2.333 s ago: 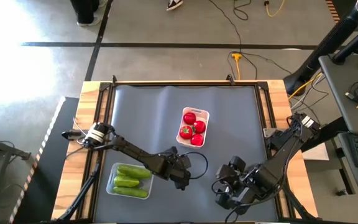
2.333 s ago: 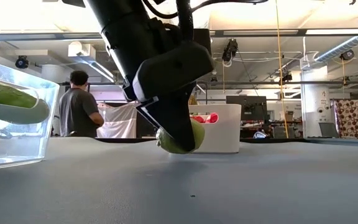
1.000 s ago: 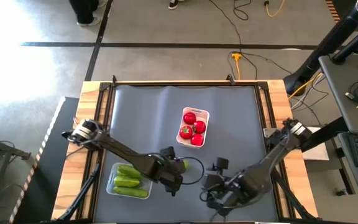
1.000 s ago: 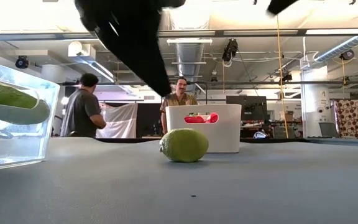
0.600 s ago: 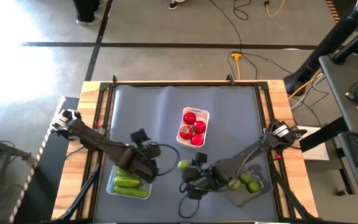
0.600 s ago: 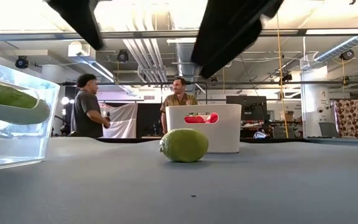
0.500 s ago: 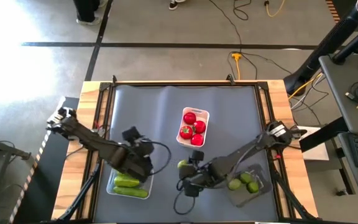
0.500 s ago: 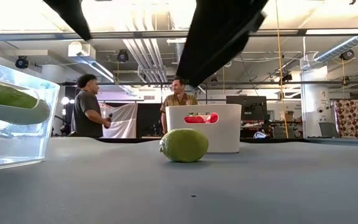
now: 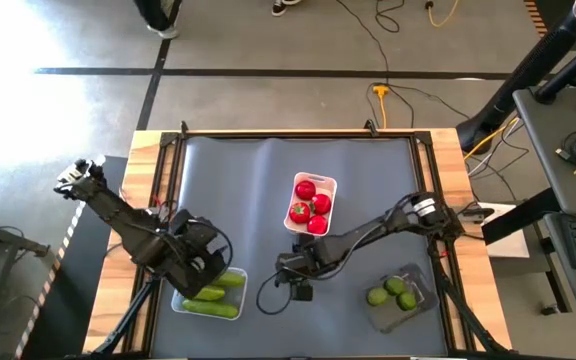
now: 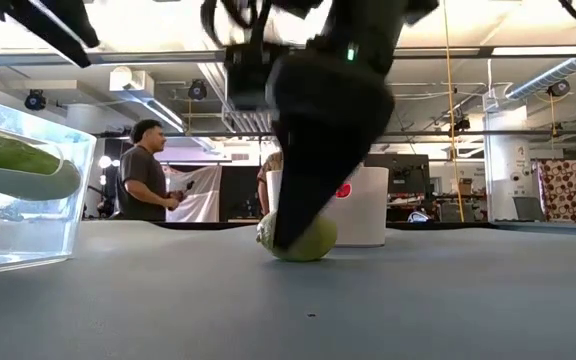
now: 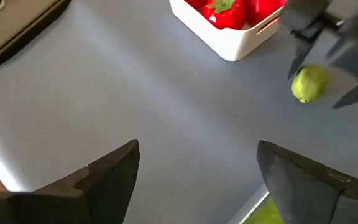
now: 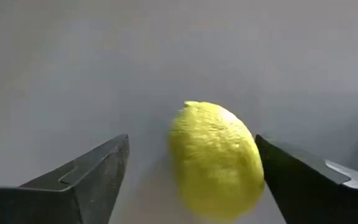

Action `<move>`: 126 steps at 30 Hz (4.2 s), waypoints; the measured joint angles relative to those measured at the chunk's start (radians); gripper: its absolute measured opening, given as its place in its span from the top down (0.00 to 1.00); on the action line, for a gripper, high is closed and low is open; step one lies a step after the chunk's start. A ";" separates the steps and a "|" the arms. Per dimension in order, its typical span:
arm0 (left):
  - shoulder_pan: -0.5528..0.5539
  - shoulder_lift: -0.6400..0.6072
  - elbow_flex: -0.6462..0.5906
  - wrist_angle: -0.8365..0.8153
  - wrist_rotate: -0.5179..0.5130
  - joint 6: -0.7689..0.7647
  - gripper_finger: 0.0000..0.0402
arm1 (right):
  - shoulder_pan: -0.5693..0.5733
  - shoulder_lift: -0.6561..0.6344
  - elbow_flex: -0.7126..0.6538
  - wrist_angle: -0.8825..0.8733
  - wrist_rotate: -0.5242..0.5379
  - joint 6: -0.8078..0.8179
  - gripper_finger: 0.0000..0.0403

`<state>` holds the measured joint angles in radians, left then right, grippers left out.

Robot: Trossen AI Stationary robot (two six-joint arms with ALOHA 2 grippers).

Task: Sort produce into baskets
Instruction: Put the lime into the black transparent bin, then return to Home Position

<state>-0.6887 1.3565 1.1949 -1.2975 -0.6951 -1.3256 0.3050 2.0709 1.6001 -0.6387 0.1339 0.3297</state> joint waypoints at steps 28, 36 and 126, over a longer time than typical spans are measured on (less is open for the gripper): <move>-0.005 0.000 -0.018 -0.019 0.027 0.121 0.24 | 0.169 -0.289 -0.002 -0.443 -0.060 0.420 0.61; 0.009 -0.001 0.021 -0.012 0.002 0.191 0.24 | 0.418 -0.420 -0.121 -0.592 -0.067 0.952 0.62; 0.615 -1.351 -1.177 1.532 0.363 1.157 0.24 | -0.129 -1.990 -1.463 0.850 -0.119 -0.458 0.97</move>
<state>-0.0742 0.0058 0.0181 0.2348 -0.3321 -0.1689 0.1761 0.0806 0.1368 0.2110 0.0152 -0.1279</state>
